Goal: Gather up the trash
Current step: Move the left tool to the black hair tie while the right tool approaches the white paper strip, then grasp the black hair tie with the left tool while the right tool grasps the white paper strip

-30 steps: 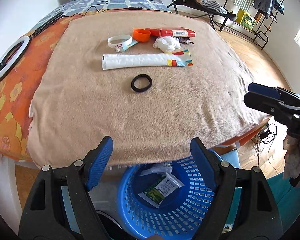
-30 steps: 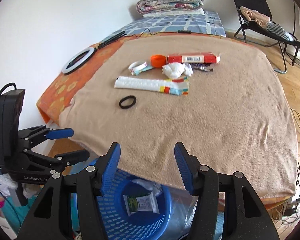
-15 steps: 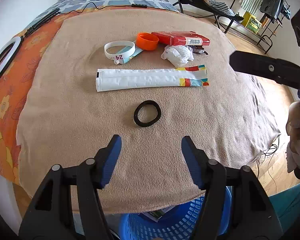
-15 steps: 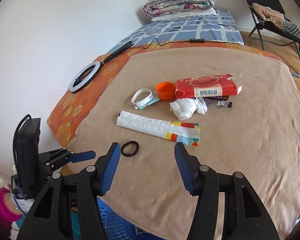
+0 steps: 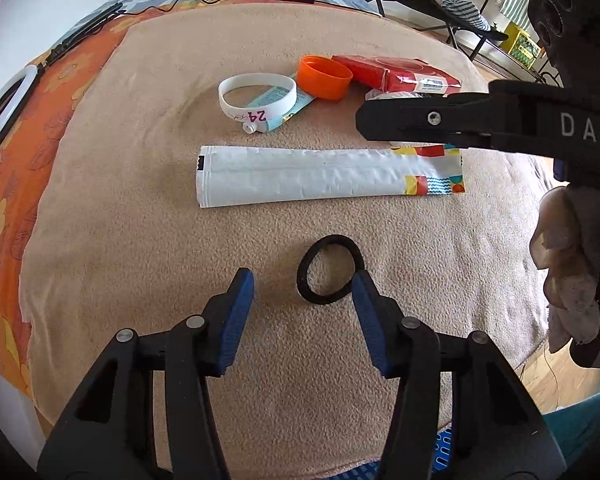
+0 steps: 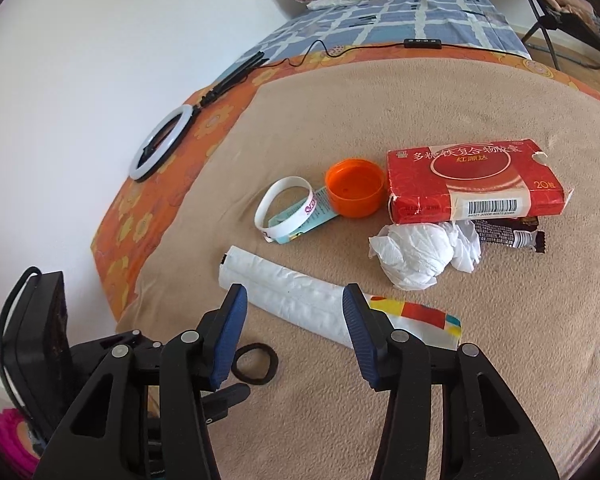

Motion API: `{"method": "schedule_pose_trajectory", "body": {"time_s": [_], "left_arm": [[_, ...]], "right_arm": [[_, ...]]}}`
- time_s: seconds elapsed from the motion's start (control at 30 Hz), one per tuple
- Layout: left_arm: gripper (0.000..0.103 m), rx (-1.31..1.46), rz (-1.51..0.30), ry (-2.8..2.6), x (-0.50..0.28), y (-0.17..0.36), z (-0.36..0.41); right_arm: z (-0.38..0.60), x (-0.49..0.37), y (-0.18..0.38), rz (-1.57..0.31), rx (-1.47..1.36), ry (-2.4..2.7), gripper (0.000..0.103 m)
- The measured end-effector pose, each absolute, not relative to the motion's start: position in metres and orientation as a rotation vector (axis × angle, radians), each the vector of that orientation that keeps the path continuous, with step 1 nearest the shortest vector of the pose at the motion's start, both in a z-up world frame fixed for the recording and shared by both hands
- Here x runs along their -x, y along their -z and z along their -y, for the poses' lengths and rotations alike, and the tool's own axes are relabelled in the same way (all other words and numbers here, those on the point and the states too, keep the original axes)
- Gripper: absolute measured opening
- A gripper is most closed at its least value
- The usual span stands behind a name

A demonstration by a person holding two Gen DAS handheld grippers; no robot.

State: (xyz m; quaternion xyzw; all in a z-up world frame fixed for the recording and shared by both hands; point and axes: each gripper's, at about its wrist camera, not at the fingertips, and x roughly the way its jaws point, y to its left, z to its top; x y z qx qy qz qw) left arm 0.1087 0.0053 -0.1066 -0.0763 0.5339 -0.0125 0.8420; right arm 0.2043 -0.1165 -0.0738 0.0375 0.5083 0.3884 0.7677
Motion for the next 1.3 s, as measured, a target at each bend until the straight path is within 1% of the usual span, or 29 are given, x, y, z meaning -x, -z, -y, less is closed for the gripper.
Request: {"method": "schedule_pose_trajectory", "body": {"time_s": [0.07, 0.17, 0.23, 0.27, 0.33, 0.4, 0.5, 0.8, 1.03, 1.1, 1.13, 1.2, 1.3], "left_arm": [[0.052, 0.164, -1.133, 0.023, -0.111, 0.111, -0.007], [0.046, 0.129, -1.126, 0.019, -0.115, 0.113, -0.004], [0.032, 0.096, -1.12, 0.003, -0.115, 0.113, -0.003], [0.029, 0.087, -1.117, -0.002, -0.115, 0.114, -0.002], [0.014, 0.084, -1.113, -0.009, -0.115, 0.113, -0.004], [0.007, 0.099, -1.114, -0.01, -0.115, 0.113, -0.007], [0.005, 0.13, -1.113, -0.01, -0.114, 0.113, -0.013], [0.003, 0.141, -1.112, -0.039, -0.102, 0.11, -0.027], [0.003, 0.183, -1.111, -0.069, -0.091, 0.108, -0.046], [0.003, 0.182, -1.107, -0.074, -0.088, 0.106, -0.048], [0.003, 0.183, -1.104, -0.077, -0.086, 0.105, -0.049], [0.003, 0.187, -1.099, -0.08, -0.083, 0.103, -0.051], [0.003, 0.191, -1.09, -0.084, -0.077, 0.098, -0.053]], "right_arm": [[0.111, -0.208, 0.079, -1.114, -0.073, -0.844, 0.048], [0.108, -0.214, 0.085, -1.131, -0.088, -0.844, 0.048], [0.105, -0.217, 0.089, -1.139, -0.092, -0.842, 0.048], [0.104, -0.218, 0.091, -1.143, -0.09, -0.841, 0.048], [0.102, -0.22, 0.095, -1.149, -0.087, -0.835, 0.048], [0.1, -0.221, 0.099, -1.161, -0.085, -0.831, 0.048], [0.098, -0.221, 0.104, -1.162, -0.052, -0.808, 0.048], [0.103, -0.21, 0.111, -1.201, -0.016, -0.853, 0.048], [0.084, -0.177, 0.11, -1.128, 0.243, -0.831, 0.048], [0.075, -0.167, 0.11, -1.093, 0.339, -0.803, 0.039], [0.071, -0.163, 0.111, -1.08, 0.37, -0.801, 0.035], [0.067, -0.157, 0.11, -1.066, 0.394, -0.799, 0.026], [0.07, -0.153, 0.109, -1.066, 0.373, -0.81, 0.018]]}}
